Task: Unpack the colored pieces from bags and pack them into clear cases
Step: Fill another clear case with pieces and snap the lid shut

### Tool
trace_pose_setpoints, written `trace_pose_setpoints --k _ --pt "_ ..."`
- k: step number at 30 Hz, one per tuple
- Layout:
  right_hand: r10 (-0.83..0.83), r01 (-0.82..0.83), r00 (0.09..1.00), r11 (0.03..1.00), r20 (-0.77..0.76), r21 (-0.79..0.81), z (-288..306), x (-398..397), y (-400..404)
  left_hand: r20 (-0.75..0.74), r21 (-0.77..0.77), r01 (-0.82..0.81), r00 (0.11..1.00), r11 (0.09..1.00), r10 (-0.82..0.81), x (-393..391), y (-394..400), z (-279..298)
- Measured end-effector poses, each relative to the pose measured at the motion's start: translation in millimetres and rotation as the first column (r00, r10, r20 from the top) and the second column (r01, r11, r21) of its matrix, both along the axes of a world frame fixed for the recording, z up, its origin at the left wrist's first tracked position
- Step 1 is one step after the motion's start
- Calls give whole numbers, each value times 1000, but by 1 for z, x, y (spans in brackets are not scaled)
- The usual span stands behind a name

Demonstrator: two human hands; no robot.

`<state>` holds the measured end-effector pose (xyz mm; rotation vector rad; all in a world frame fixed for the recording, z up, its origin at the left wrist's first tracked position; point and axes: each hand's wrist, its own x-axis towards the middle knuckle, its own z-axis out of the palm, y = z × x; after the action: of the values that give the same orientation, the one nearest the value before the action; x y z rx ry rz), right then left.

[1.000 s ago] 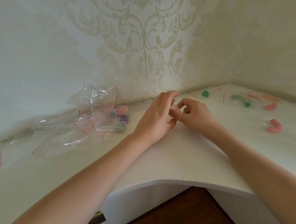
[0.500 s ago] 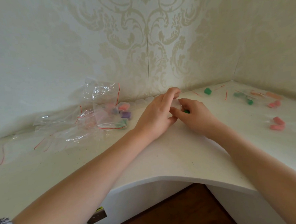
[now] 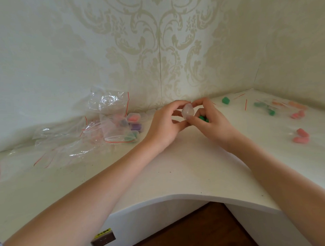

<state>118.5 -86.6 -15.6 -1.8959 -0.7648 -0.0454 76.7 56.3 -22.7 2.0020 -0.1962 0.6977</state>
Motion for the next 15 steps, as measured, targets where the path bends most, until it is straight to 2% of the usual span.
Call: trace_pose_setpoints --k 2,5,7,12,15 --pt "0 2 998 999 -63 34 2 0 -1 64 73 -43 997 996 39 1 2 0" --pt "-46 42 993 998 -108 -38 2 1 -1 128 312 -134 987 940 98 2 4 -4" --pt "-51 42 993 995 -103 -90 0 2 1 154 384 -165 981 908 113 2 4 -6" --pt "-10 0 993 997 -116 -80 3 1 1 124 367 -107 990 924 65 0 4 -2" --pt "-27 20 991 998 -132 -56 6 6 -4 54 181 -42 998 983 32 -1 6 3"
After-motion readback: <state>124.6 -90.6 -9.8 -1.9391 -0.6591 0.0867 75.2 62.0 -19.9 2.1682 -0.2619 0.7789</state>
